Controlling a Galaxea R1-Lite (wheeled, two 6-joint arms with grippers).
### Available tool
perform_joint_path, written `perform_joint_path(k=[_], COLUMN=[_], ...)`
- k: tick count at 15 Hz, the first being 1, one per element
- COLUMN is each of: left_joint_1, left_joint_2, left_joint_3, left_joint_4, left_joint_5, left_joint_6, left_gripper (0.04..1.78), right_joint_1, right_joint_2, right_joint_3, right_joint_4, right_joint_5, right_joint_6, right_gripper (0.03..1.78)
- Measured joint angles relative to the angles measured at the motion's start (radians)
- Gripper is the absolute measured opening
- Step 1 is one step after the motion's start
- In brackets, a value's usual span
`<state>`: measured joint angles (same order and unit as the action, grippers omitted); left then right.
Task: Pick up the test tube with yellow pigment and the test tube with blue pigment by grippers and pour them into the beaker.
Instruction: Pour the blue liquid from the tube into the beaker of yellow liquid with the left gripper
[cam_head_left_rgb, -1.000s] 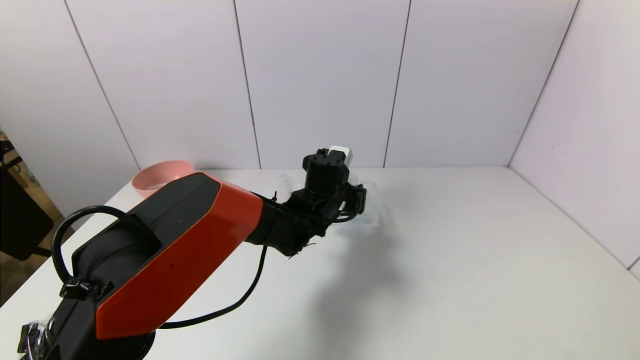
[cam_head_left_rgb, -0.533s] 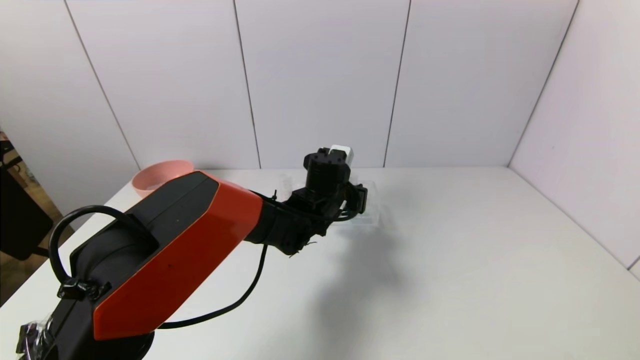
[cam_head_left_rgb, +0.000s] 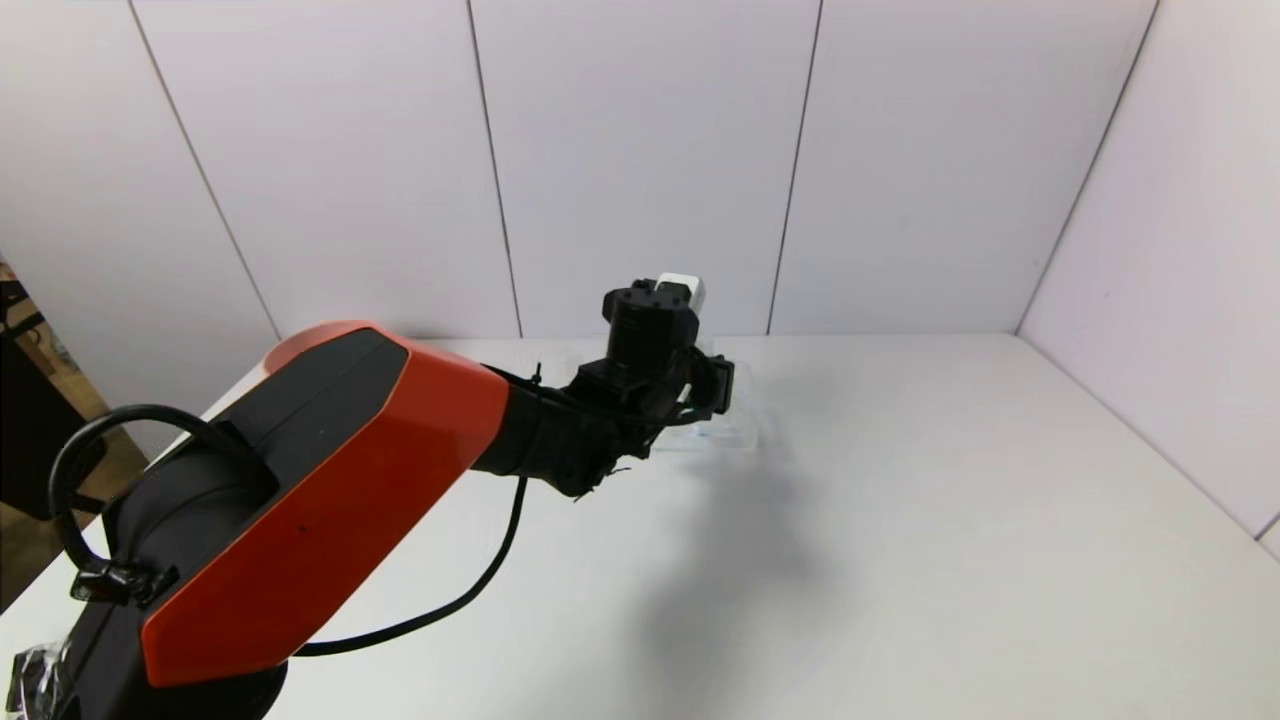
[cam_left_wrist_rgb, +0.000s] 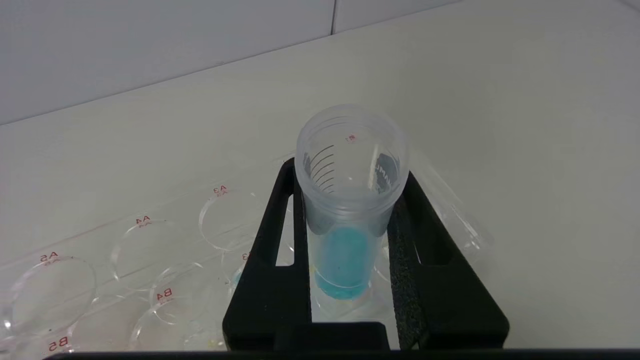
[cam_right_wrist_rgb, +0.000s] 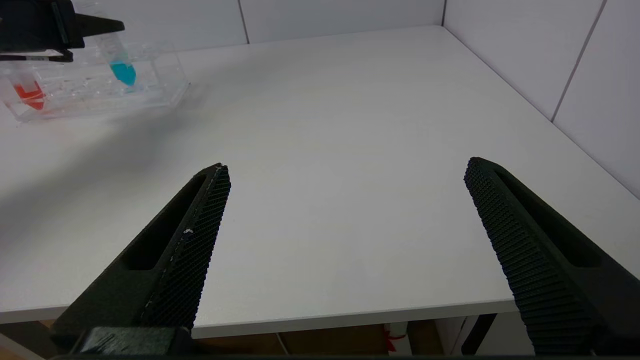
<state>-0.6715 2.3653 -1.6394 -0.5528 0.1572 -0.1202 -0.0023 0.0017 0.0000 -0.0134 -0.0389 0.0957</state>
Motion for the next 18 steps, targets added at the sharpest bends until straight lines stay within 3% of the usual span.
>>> perform_joint_path(k=[18], left_joint_1=[-0.037], left_joint_2=[-0.21], left_joint_3=[0.007], left_joint_4=[0.124], left_joint_5=[0.073], left_joint_6=[0.001], left_gripper=[0.46], right_joint_1=[0.0], right_joint_2=[0.0], right_joint_3=[0.0], right_joint_4=[0.0], right_joint_5=[0.0], right_joint_6=[0.0], right_gripper=[1.71])
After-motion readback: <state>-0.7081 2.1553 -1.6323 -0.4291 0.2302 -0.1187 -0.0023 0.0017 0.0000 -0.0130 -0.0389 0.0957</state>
